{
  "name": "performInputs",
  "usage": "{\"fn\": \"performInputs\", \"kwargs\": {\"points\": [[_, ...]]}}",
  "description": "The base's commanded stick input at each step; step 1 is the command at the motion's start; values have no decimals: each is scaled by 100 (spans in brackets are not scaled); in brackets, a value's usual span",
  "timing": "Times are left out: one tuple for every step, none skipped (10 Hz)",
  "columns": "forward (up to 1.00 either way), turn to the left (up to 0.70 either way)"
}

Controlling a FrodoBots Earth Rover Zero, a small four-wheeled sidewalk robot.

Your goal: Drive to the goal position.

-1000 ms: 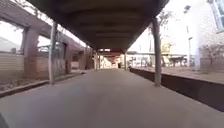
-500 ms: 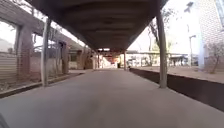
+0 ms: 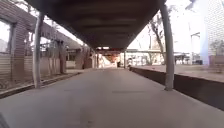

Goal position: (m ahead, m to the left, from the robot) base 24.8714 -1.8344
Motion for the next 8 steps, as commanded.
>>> {"fn": "performInputs", "kwargs": {"points": [[70,0],[70,0],[70,0],[70,0],[70,0],[70,0],[70,0],[70,0]]}}
